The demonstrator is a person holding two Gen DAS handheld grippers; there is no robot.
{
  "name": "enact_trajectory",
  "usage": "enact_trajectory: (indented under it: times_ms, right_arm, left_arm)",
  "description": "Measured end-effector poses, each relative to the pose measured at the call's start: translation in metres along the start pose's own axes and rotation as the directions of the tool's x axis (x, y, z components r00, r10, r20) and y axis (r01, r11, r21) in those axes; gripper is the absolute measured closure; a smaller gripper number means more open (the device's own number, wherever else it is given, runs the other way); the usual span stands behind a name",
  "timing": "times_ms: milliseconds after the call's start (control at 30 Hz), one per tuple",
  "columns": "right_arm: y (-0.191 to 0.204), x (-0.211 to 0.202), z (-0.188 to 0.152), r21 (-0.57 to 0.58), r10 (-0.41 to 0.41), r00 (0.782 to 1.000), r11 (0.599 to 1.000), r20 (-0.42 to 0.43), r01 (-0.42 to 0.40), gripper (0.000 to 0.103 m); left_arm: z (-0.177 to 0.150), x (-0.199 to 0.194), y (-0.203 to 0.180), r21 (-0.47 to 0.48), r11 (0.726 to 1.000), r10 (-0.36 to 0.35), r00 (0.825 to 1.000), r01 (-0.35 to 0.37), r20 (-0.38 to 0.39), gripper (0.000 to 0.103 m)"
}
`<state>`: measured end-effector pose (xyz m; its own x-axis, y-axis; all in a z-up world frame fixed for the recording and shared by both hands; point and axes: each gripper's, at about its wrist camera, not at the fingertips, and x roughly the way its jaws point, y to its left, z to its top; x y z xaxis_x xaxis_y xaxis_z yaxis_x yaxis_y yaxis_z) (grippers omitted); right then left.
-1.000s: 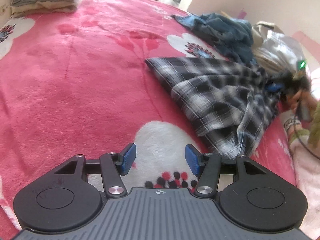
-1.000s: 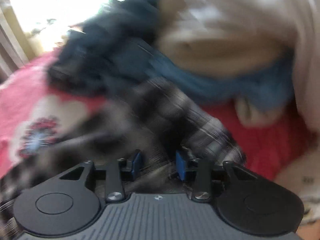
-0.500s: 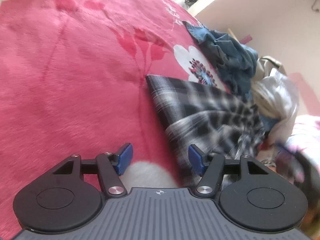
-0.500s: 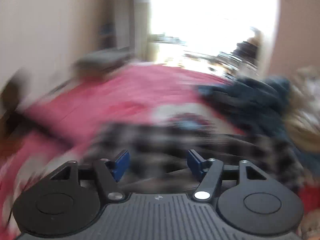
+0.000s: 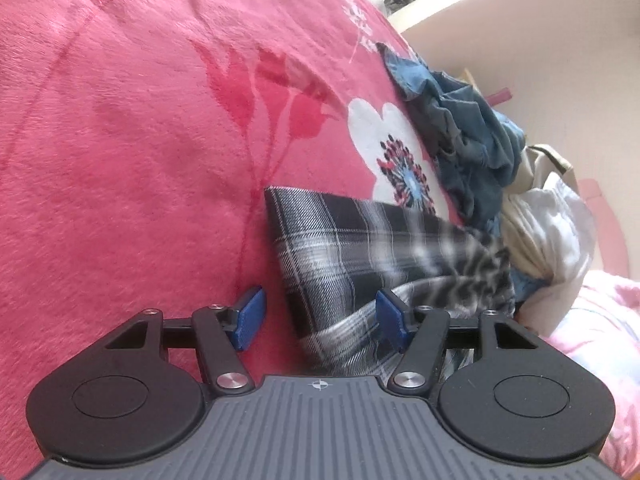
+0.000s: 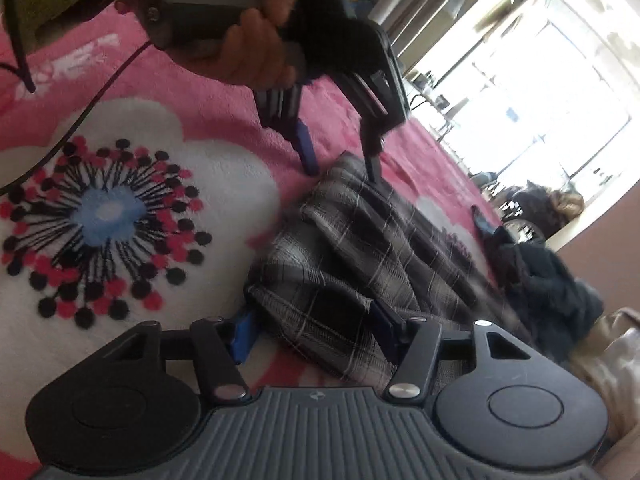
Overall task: Fold clothes
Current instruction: 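Grasp the plaid pants edge with the left tool while the right tool grasps beside it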
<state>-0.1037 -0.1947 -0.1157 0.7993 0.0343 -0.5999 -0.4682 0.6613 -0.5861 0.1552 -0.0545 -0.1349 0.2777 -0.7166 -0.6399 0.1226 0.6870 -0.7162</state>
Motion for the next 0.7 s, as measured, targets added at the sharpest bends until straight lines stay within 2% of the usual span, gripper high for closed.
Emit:
enact_trajectory:
  times_ms: [167,267,300,333,367,400,533,700]
  right_arm:
    - [0.015,0.009,0.003,-0.077,-0.078,0.996,0.994,0.034,0.080,0.043]
    - [0.014,0.015,0.005,-0.060,-0.118,0.993,0.991,0.029,0.119,0.047]
    - [0.013,0.017,0.006,-0.048,-0.129,0.991,0.990,0.024,0.130,0.056]
    - [0.010,0.018,0.008,-0.041,-0.138,0.990,0.990,0.015,0.138,0.072]
    - [0.009,0.019,0.009,-0.040,-0.145,0.989,0.989,0.003,0.145,0.081]
    - [0.008,0.020,0.010,-0.042,-0.152,0.988,0.988,-0.009,0.152,0.095]
    - [0.004,0.014,0.017,-0.035,-0.141,0.990,0.989,-0.023,0.141,0.097]
    - [0.003,-0.003,0.034,-0.038,-0.123,0.992,0.992,-0.002,0.123,0.097]
  left_arm:
    - [0.007,0.008,0.004,-0.048,0.998,-0.028,1.000,0.028,0.010,0.053]
    - [0.009,0.011,0.005,-0.065,0.998,-0.014,1.000,0.015,0.021,0.066]
    - [0.009,0.012,0.006,-0.068,0.998,-0.004,1.000,0.006,0.027,0.077]
    - [0.009,0.012,0.006,-0.072,0.997,0.010,0.999,-0.008,0.031,0.086]
    - [0.009,0.012,0.006,-0.073,0.997,0.023,0.999,-0.020,0.038,0.089]
    - [0.008,0.012,0.005,-0.073,0.997,0.031,0.998,-0.027,0.049,0.094]
    - [0.003,0.004,-0.003,-0.035,0.999,0.045,0.994,-0.042,0.102,0.100]
    - [0.001,-0.019,0.001,-0.050,0.999,0.012,0.991,-0.006,0.137,0.101]
